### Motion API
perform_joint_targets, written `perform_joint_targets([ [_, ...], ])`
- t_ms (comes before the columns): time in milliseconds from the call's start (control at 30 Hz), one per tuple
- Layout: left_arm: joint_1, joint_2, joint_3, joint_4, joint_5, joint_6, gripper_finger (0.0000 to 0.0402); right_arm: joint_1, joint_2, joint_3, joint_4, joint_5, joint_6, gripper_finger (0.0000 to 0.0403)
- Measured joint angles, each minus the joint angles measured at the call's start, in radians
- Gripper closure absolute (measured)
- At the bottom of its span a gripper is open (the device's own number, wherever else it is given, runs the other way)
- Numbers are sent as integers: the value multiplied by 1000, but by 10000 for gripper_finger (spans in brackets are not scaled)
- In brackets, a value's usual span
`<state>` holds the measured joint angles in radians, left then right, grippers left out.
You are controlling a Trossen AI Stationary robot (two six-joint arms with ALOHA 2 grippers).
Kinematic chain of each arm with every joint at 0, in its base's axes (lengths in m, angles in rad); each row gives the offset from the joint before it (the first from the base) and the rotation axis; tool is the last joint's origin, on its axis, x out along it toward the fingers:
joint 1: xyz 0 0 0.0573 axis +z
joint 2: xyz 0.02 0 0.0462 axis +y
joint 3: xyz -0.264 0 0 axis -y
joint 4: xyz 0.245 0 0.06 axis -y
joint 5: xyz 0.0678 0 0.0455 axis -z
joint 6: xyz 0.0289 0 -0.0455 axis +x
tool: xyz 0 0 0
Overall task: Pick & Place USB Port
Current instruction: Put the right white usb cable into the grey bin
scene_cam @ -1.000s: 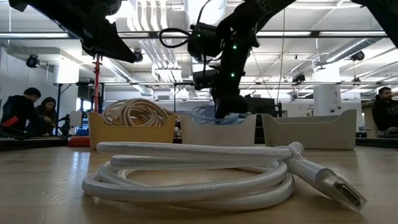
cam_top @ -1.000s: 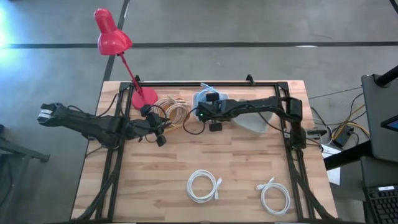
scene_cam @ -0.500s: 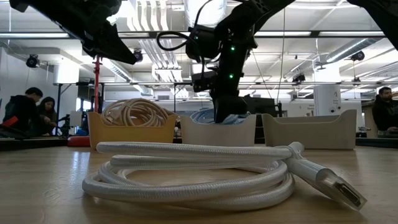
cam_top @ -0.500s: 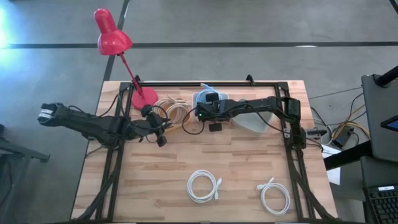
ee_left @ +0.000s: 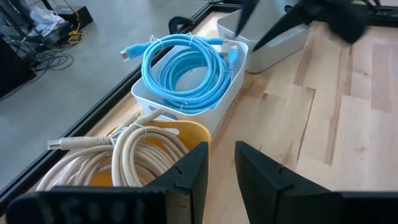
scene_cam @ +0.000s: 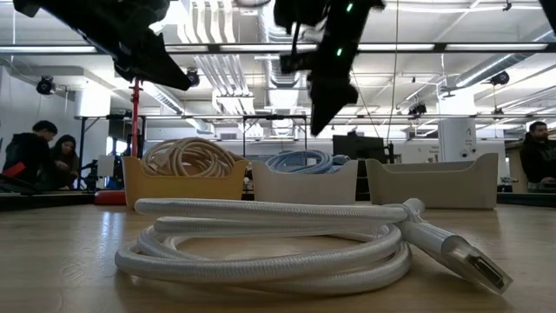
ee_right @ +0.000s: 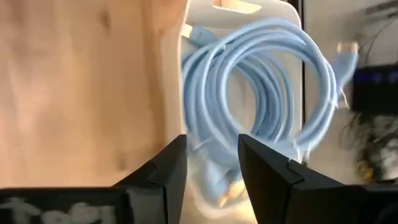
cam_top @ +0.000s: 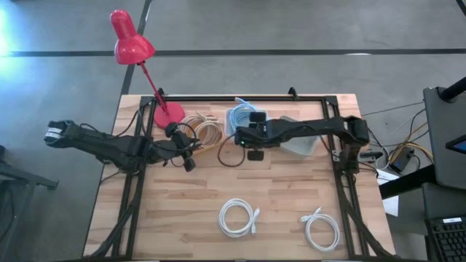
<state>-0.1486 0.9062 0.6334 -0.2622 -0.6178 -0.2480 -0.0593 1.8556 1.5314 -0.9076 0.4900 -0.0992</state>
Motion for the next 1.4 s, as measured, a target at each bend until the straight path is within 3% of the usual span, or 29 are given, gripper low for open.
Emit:
perform_joint_targets([
  [233, -1, 0, 0, 0, 0, -13, 305, 121, -152, -33, -196, -34, 354, 277],
  [400, -1, 0, 0, 1, 0, 12, 305, 232, -268, -169, -203, -210, 582, 291],
  [567, -1, 0, 0, 4, 0, 41, 305, 384, -342, -320, -205, -269, 849, 302],
  [767, -1, 0, 0, 15, -46, 54, 305, 546, -357, -442, -202, -505, 1109, 299],
  [967, 0, 0, 0, 61, -117, 55, 305, 687, -333, -511, -174, -738, 1194, 297],
  [1200, 1, -1, 0, 183, -155, 145, 305, 789, -302, -583, -91, -726, 1253, 296],
  [1400, 3, -1, 0, 251, -155, 227, 305, 840, -218, -615, -20, -702, 1143, 300],
])
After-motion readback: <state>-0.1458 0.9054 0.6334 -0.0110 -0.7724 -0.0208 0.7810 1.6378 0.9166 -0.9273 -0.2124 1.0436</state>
